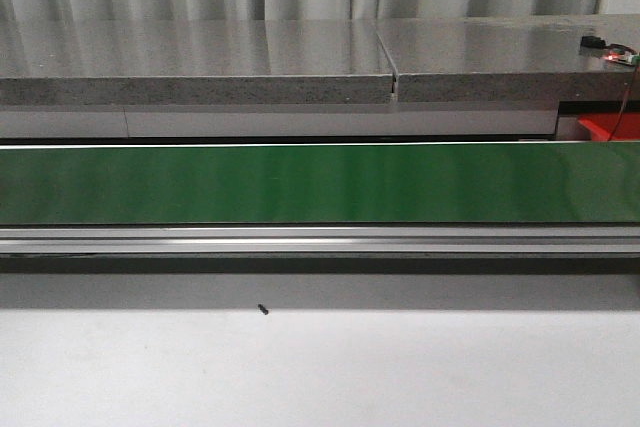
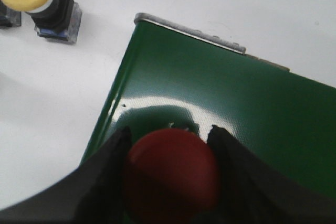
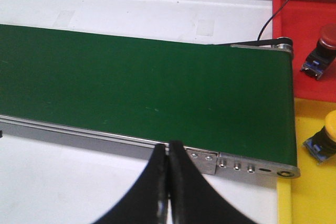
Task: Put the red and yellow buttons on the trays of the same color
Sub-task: 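Carry the red button onto the green belt and open the left gripper, then return the left gripper over the buttons and grasp another red button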
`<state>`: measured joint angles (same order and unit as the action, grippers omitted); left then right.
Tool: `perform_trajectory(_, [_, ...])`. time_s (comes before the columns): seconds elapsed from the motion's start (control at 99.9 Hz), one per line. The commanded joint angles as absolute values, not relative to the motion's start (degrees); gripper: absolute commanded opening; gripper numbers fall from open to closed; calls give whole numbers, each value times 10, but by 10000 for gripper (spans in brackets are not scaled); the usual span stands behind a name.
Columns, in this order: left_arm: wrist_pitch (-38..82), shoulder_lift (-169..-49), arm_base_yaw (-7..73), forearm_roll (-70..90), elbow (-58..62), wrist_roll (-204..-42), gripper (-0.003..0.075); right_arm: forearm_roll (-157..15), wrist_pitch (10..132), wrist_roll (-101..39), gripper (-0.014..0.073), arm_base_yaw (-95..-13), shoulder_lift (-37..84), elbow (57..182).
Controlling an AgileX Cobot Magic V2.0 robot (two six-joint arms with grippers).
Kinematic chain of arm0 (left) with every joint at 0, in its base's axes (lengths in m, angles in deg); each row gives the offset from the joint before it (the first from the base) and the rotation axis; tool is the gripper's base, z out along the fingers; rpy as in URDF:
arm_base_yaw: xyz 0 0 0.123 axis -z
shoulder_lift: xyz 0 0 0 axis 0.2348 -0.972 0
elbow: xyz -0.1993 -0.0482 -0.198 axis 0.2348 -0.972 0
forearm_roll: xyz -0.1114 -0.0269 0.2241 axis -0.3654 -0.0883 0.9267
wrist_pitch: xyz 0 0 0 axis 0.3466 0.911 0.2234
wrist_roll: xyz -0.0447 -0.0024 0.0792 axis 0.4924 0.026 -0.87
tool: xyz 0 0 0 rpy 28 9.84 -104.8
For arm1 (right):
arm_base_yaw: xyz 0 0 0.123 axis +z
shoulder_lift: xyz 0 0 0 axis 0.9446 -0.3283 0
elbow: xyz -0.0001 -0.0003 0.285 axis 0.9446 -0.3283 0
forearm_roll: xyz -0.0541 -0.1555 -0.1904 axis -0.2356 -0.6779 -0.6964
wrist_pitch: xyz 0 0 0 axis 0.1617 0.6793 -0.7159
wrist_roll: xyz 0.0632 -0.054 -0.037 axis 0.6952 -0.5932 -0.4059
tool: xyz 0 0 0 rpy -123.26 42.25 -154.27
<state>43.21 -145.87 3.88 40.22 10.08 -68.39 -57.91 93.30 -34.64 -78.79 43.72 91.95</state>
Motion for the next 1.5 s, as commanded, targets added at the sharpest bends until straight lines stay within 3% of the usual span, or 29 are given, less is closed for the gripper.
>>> perform_trajectory(0.0, [408, -1444, 43, 404, 115, -683, 43, -572, 897, -351, -68, -788, 440, 936])
perform_trajectory(0.15, [409, -1442, 43, 404, 115, -684, 81, -572, 897, -351, -68, -788, 440, 936])
perform_trajectory(0.25, [410, -1439, 44, 403, 115, -684, 213, -572, 897, -351, -68, -788, 440, 936])
perform_trajectory(0.4, [405, -1430, 57, 403, 115, -687, 548, -572, 897, -351, -68, -788, 440, 936])
perform_trajectory(0.5, [397, -1417, 69, 403, 117, -687, 645, -572, 897, -351, -68, -788, 440, 936])
perform_trajectory(0.961, [406, -1378, 49, 407, 158, -687, 640, -572, 897, -351, -68, -788, 440, 936])
perform_trajectory(1.491, [396, -1380, -152, 425, 173, -687, 640, -572, 897, -351, -68, -788, 440, 936])
